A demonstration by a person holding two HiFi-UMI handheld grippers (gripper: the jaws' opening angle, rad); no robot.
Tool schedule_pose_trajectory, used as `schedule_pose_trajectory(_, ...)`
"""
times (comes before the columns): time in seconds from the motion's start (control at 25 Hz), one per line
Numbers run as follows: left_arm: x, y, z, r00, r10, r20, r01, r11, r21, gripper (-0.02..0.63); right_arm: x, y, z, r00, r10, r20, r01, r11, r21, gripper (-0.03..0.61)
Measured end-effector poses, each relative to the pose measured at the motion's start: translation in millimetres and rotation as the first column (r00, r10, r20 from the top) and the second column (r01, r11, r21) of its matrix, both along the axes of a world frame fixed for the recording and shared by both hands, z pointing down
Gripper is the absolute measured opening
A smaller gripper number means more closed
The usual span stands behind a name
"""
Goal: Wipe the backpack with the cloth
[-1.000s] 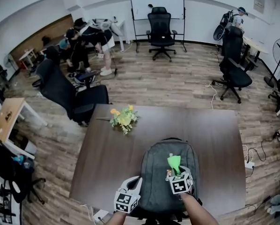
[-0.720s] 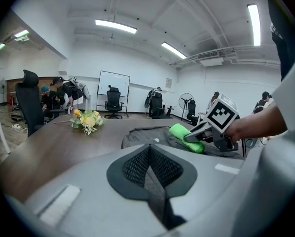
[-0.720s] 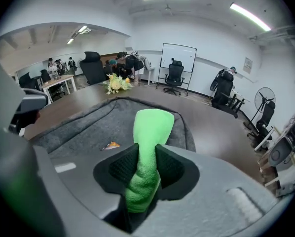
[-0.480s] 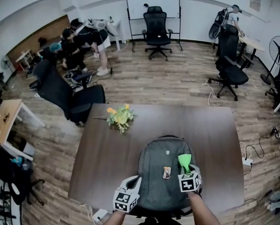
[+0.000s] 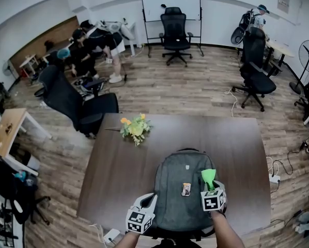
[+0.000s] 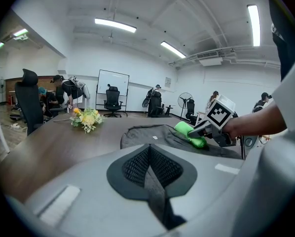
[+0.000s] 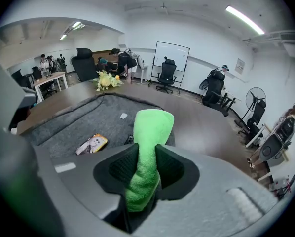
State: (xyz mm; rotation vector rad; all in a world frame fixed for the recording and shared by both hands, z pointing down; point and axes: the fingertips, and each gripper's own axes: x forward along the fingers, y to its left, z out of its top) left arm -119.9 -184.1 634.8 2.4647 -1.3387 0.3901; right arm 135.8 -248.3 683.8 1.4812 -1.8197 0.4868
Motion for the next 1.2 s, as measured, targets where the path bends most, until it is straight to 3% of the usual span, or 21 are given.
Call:
schedule_pose_trajectory(0.24,-10,0,-1,0.999,-0.036,-0.017,0.036,0.999,-0.008,0.020,-30,-2,-30,0.997,-0.049,0.055,0.045,0.996,0.081,0.107)
schedule_pose_trajectory(0.52,-29,-3,-5,0.996,-0.087,-0.022,0.087,0.996,-0.004,0.020,-82,14,-42,0.982,-0.171,0.083,0.162,0.981,0.106,0.107)
schedule_pose_trajectory(0.8,-35,5,-5,0.994,-0.107,-0.021,0.107,0.994,-0.006,0.020,-141,42,-29,0.940,-0.325,0.100,0.318,0.945,0.081,0.107)
schedule_pose_trajectory(1.2,-52,17,1,0.989,-0.149,-0.015,0.149,0.989,-0.024,0.020,-211,67,-16,0.888,-0.398,0.229,0.400,0.916,0.039,0.109)
